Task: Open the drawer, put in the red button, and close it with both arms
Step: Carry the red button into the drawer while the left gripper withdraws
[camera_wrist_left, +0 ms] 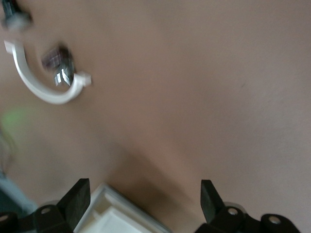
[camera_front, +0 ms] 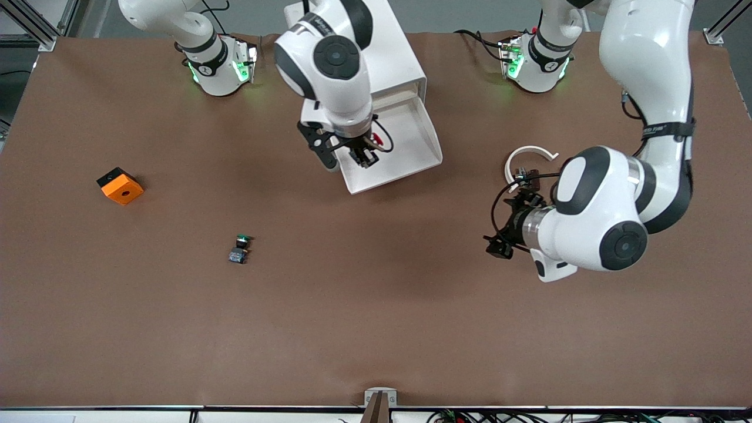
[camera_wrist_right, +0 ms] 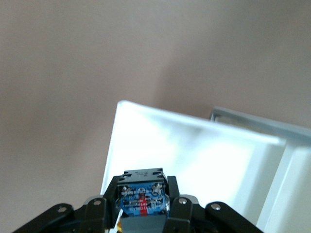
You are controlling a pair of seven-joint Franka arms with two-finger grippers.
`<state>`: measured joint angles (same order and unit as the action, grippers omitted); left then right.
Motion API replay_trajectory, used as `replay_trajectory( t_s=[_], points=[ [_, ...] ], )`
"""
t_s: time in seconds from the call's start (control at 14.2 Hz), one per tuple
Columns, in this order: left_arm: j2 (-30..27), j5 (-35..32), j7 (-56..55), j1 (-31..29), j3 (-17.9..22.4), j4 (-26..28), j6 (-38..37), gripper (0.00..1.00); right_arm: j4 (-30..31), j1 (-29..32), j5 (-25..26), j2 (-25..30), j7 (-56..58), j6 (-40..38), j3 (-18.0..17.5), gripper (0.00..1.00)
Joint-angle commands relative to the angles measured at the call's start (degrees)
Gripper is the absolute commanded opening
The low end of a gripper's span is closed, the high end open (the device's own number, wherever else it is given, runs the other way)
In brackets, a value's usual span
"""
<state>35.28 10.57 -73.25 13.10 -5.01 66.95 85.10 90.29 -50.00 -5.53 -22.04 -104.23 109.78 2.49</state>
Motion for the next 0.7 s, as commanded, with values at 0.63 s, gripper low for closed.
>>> replay_trajectory(
  t_s=[0.63],
  points=[
    [-18.99,-10.57,40.02,-2.9,0.09,16.24,7.94,1.0,-11.36,-6.42,3.33,-13.11,-28.92,-0.45,0.85,0.0]
  ],
)
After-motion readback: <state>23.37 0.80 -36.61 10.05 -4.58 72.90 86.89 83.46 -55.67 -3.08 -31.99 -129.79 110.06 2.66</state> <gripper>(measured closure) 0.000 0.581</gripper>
